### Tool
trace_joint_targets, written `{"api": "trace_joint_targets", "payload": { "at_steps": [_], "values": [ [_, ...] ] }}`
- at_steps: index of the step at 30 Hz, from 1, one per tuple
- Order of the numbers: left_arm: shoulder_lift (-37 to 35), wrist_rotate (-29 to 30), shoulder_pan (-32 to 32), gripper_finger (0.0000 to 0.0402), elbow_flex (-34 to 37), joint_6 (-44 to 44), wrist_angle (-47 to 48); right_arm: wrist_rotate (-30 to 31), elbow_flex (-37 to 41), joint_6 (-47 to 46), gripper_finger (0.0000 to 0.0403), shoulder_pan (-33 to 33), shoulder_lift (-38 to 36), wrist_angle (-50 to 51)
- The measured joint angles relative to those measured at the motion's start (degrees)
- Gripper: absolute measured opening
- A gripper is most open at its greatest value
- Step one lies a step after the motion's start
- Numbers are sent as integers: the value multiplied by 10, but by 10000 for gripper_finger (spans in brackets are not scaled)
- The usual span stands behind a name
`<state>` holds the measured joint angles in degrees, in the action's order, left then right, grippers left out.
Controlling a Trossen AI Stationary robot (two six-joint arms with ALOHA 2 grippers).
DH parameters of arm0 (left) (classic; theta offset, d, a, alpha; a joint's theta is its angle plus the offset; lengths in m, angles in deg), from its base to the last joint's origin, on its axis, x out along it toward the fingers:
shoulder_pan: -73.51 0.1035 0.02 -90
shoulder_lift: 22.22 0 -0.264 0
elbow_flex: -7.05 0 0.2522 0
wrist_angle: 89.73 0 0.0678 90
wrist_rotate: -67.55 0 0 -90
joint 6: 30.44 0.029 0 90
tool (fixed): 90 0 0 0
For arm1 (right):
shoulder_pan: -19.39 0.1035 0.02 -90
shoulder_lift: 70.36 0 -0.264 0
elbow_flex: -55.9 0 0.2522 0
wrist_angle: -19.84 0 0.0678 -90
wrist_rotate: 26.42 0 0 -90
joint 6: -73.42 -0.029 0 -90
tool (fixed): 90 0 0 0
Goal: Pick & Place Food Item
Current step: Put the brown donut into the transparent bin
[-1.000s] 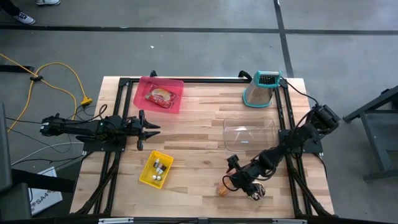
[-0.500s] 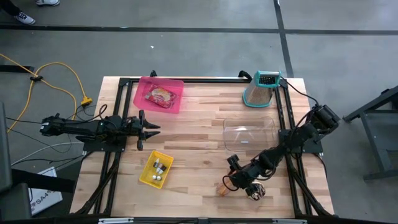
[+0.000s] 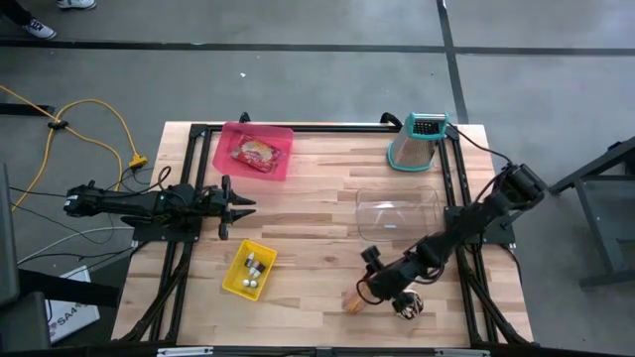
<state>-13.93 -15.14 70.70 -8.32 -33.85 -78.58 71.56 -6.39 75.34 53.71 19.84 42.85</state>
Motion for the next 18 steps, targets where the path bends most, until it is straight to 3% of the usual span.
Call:
{"api": "trace_joint_targets", "payload": {
  "at_steps": [11,18],
  "values": [
    [0,0,0,100,0,0,0,102,-51,60,174,-18,-102,115],
    [0,0,0,100,0,0,0,117,-65,54,174,-26,-123,163]
  ]
}}
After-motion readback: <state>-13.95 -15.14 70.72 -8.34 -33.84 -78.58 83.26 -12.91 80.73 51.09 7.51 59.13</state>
